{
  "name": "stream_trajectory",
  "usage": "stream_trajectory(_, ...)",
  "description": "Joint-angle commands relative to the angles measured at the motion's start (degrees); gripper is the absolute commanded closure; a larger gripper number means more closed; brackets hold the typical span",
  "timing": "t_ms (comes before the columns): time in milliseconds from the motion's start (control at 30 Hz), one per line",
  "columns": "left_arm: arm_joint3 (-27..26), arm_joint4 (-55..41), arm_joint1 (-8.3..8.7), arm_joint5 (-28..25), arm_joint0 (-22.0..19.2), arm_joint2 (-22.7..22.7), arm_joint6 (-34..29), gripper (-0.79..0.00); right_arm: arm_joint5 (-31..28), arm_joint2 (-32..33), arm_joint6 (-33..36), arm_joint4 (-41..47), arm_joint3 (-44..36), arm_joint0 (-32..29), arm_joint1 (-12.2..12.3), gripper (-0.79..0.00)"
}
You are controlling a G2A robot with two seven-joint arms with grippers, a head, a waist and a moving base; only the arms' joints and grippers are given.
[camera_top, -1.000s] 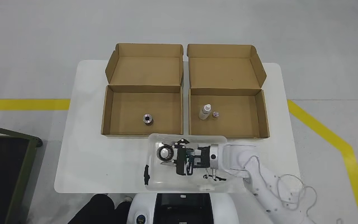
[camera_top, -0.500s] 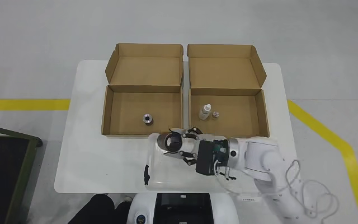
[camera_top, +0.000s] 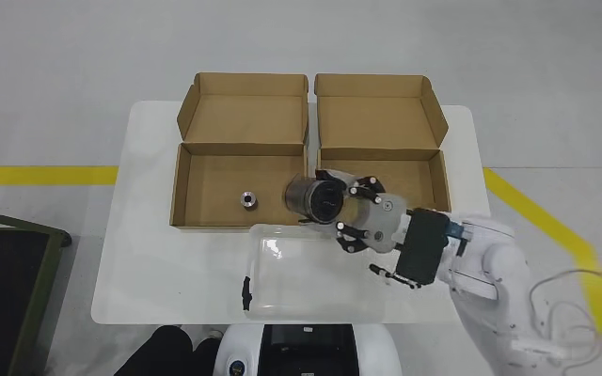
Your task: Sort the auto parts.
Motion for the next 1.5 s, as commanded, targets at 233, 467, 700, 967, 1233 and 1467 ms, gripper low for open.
stream_trajectory(233, 0.0, 0.0, 0.00, 0.0, 0.0, 0.0, 0.0, -0.785, 7.0, 1.7, -5.9, 1.1, -1.0, 0.2, -0.4, 0.000)
stream_trajectory(467, 0.0, 0.0, 0.00, 0.0, 0.0, 0.0, 0.0, -0.785, 8.5, 1.6, -8.1, 2.5, -0.2, 1.1, -0.6, 0.000)
stream_trajectory(700, 0.0, 0.0, 0.00, 0.0, 0.0, 0.0, 0.0, -0.785, 11.5, 1.4, -11.2, 2.8, 0.4, 1.8, -0.9, 0.000)
stream_trajectory(967, 0.0, 0.0, 0.00, 0.0, 0.0, 0.0, 0.0, -0.785, 10.0, 0.0, -10.1, 1.4, 2.1, 1.6, -0.9, 0.000)
stream_trajectory(1233, 0.0, 0.0, 0.00, 0.0, 0.0, 0.0, 0.0, -0.785, 7.8, -2.6, -6.3, 0.6, 5.1, 2.0, -1.0, 0.000)
stream_trajectory(1467, 0.0, 0.0, 0.00, 0.0, 0.0, 0.0, 0.0, -0.785, 7.5, -5.4, -2.7, -1.1, 8.2, 2.8, -1.1, 0.000)
